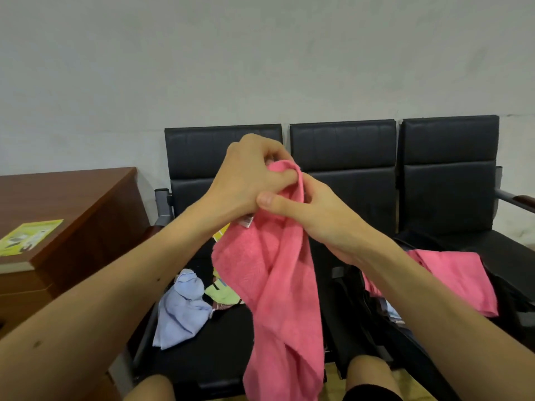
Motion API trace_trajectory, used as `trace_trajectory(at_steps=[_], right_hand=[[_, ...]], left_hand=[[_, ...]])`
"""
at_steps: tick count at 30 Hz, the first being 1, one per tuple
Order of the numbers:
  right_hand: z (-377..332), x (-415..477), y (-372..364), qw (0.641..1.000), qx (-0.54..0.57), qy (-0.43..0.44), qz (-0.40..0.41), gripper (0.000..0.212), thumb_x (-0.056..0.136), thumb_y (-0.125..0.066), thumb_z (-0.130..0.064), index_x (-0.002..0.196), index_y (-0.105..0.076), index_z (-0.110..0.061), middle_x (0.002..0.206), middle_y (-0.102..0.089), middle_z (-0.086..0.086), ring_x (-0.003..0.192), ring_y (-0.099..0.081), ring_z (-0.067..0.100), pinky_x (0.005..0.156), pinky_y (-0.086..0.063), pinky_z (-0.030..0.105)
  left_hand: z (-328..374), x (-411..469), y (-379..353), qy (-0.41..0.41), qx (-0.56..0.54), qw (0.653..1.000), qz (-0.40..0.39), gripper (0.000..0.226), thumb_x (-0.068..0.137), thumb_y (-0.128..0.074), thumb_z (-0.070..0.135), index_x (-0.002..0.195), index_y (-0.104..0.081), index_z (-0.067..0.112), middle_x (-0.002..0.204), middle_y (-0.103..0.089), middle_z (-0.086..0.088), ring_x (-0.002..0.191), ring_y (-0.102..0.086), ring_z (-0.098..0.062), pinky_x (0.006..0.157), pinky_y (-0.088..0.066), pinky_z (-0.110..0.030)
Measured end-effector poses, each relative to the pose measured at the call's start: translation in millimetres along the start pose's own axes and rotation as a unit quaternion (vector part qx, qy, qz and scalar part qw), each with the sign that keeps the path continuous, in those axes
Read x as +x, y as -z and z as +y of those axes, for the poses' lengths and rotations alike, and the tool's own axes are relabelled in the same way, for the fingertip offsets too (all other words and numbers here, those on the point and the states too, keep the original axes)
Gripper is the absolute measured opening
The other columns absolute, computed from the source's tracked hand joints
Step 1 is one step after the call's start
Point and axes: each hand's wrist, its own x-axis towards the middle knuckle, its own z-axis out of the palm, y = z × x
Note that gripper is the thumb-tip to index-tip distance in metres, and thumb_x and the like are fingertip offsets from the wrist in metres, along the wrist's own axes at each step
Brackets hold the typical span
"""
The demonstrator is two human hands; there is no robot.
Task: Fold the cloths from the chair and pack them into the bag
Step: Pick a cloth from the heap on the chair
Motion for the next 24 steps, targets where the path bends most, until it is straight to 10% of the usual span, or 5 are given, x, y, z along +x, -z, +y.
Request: trace_trajectory(at_steps=[4,12,18,24], right_hand=[[18.0,4.0,9.3,0.985,-0.166,0.003,0.035,0.040,0.076,-0.071,-0.004,0.112,-0.064,-0.021,0.098,-0.074,-0.003,0.089,-0.071,0.012,0.084,-0.059,0.039],[59.2,4.6,64.6,0.883,-0.449,-0.009,0.136,0.019,0.093,-0.058,-0.019,0.096,-0.073,-0.030,0.099,-0.074,-0.001,0.099,-0.066,0.028,0.086,-0.053,0.043],[38.5,3.5,75.3,0.889,-0.436,0.034,0.137,0.006,0.087,-0.071,-0.022,0.087,-0.077,-0.019,0.085,-0.075,-0.003,0.084,-0.068,0.016,0.079,-0.053,0.035],[57.0,-7.1,81.3,0.970,-0.211,-0.100,0.070,0.022,0.081,-0.077,-0.026,0.063,-0.070,-0.017,0.060,-0.063,0.001,0.057,-0.056,0.007,0.053,-0.044,0.020]], left_hand=[[-7.9,-2.4,6.9,0.044,0.008,0.998,-0.033,0.015,0.078,-0.074,0.031,0.066,-0.073,0.021,0.066,-0.070,0.001,0.068,-0.066,-0.011,0.063,-0.054,-0.033],[-45.0,-19.0,37.5,0.081,0.019,0.979,-0.189,0.027,0.073,-0.084,0.042,0.071,-0.077,0.016,0.070,-0.072,-0.007,0.063,-0.064,-0.011,0.064,-0.055,-0.037],[-97.5,-32.4,54.3,0.132,0.089,0.910,-0.382,0.026,0.075,-0.083,0.037,0.080,-0.079,0.012,0.079,-0.077,-0.006,0.075,-0.073,-0.023,0.071,-0.057,-0.036],[-169.6,-73.8,58.1,0.245,-0.193,0.911,-0.271,0.058,0.054,-0.093,0.052,0.080,-0.075,0.003,0.080,-0.071,-0.012,0.072,-0.067,-0.018,0.066,-0.056,-0.025]])
